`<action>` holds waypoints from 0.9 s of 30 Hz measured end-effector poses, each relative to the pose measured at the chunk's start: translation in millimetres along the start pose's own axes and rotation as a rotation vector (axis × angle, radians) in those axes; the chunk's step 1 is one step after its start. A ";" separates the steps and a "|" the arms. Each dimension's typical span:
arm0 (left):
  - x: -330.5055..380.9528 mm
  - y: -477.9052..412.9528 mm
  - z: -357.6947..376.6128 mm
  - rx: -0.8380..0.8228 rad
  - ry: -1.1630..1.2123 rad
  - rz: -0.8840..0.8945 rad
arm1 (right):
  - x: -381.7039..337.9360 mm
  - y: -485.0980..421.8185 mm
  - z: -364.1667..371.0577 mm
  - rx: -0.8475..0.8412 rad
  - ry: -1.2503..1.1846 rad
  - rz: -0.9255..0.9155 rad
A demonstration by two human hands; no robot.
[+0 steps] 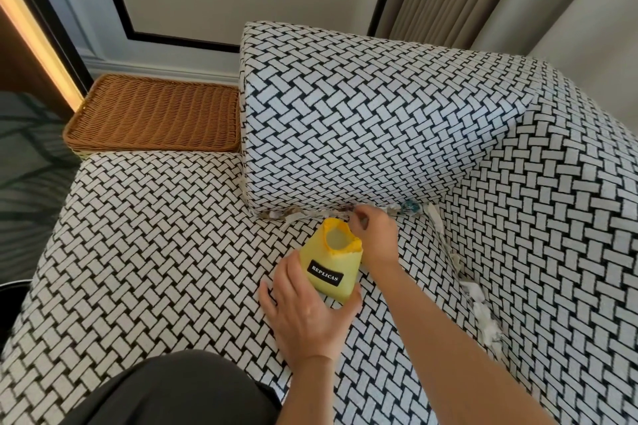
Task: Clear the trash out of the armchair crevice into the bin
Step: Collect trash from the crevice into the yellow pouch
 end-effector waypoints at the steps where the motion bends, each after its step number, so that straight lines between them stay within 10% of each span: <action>1: 0.0 -0.1 -0.2 0.001 -0.002 -0.001 | 3.2 -0.8 1.3 0.016 0.021 0.047; 8: -1.0 -0.8 0.8 -0.007 0.012 0.000 | 2.6 -14.2 21.9 -0.134 0.314 0.251; 27: 1.9 -2.1 -2.4 0.014 0.032 0.004 | -1.4 -8.2 10.2 -0.036 0.187 0.353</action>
Point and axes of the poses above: each hand's wrist, its own y-axis away from the middle knuckle, its own z-axis out of the palm, x = y × z, the point moved 7 cm from there along -y, towards the middle knuckle, and after that the axes turned 14 degrees about y, right-handed, at the moved point
